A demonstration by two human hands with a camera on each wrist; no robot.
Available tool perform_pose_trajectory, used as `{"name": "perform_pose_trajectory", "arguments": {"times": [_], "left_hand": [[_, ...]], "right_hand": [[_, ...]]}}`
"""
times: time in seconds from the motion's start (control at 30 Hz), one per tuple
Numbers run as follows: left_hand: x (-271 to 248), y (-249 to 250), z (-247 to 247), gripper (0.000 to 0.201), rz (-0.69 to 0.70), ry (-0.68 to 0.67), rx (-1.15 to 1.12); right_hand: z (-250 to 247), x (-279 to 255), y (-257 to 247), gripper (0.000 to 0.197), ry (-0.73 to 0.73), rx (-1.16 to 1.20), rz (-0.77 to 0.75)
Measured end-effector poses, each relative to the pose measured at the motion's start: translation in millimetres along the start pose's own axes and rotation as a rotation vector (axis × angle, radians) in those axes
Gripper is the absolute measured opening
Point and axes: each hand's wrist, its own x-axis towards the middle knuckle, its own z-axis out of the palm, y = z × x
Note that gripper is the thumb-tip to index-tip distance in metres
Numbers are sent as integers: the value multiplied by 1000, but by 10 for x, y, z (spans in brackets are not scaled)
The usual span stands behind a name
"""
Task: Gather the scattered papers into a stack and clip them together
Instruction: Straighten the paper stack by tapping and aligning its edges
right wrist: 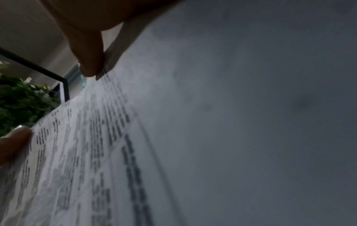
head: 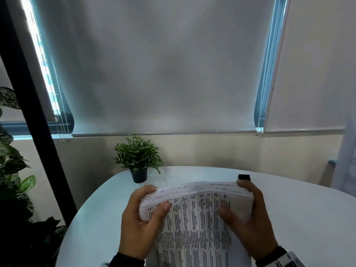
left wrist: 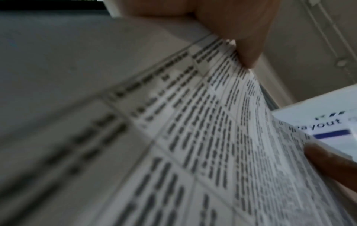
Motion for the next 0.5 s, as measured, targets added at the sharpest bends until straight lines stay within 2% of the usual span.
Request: {"name": "perform_pose_trajectory", "arguments": {"times": [0.1,0.23,0.33,0.4,0.43,0.5], "left_hand": [[-40,-30,22,39,-23,18,9],[4,108,61,74,-62,74,-78],[24,82,13,102,-211,16,-197],[11,52,-14,110,-345,-66,-279],[-4,58,-15,98,-374,-118,-273],[-5,113,10,41,-391,-134,-206]], "right_hand": [[10,-34,44,68,25,-6,-1],[38,-10,13,68,125,-18,-61],[51,7,-5,83,190,-44,-97],[61,16,-28,84,183,-80,-121],[71,18,-50,83,180,-83,-116],[59,9,-20,80,172,-36,-90]]}}
